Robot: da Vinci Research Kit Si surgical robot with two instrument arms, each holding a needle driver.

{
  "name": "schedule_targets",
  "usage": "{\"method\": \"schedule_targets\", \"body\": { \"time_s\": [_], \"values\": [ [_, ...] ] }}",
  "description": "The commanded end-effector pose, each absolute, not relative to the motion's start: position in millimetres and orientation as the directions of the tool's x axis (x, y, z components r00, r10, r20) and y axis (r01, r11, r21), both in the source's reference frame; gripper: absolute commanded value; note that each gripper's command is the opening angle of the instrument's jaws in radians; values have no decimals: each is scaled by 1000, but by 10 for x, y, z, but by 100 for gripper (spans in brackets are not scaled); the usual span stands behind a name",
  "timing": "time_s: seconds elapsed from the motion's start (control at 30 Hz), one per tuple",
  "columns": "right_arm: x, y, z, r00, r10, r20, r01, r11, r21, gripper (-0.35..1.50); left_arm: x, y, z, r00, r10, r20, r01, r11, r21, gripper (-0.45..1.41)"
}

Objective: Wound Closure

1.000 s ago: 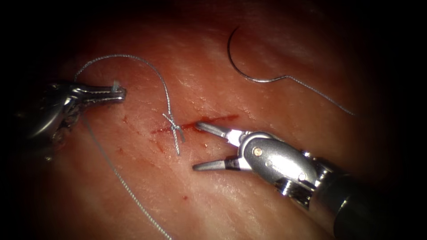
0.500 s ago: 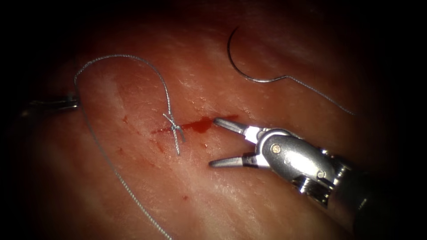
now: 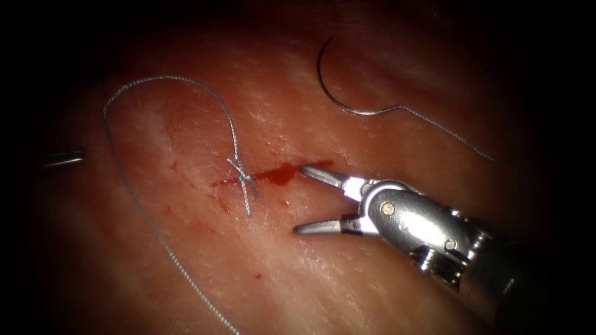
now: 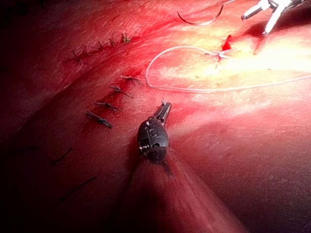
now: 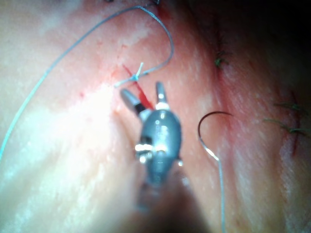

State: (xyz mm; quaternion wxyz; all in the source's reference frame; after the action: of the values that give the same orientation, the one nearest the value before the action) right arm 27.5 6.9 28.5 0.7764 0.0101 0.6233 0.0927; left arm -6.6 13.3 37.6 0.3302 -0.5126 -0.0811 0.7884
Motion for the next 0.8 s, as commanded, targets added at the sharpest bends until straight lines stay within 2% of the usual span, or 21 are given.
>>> {"method": "schedule_targets", "body": {
  "time_s": [0.03,0.07,0.17,0.23,0.4,0.63,0.8],
  "values": [
    [282,74,290,204,153,-967,-131,983,128,138,-71,132,388,-287,602,-745,-434,-775,-459,7],
    [282,74,290,204,153,-967,-131,983,128,138,-73,130,391,-320,602,-732,-433,-780,-452,17],
    [282,74,290,204,153,-967,-130,983,128,138,-78,125,401,-397,621,-676,-447,-774,-448,68],
    [282,74,290,204,153,-967,-131,983,128,138,-81,122,405,-417,639,-646,-464,-761,-454,84],
    [283,72,288,204,154,-967,-131,983,128,138,-81,112,407,-471,636,-611,-467,-768,-440,99],
    [285,71,286,205,154,-967,-132,983,129,138,-59,99,407,-586,613,-530,-459,-790,-407,96],
    [285,71,286,205,154,-967,-132,983,129,138,-37,96,399,-608,613,-505,-466,-790,-397,94]
  ]
}}
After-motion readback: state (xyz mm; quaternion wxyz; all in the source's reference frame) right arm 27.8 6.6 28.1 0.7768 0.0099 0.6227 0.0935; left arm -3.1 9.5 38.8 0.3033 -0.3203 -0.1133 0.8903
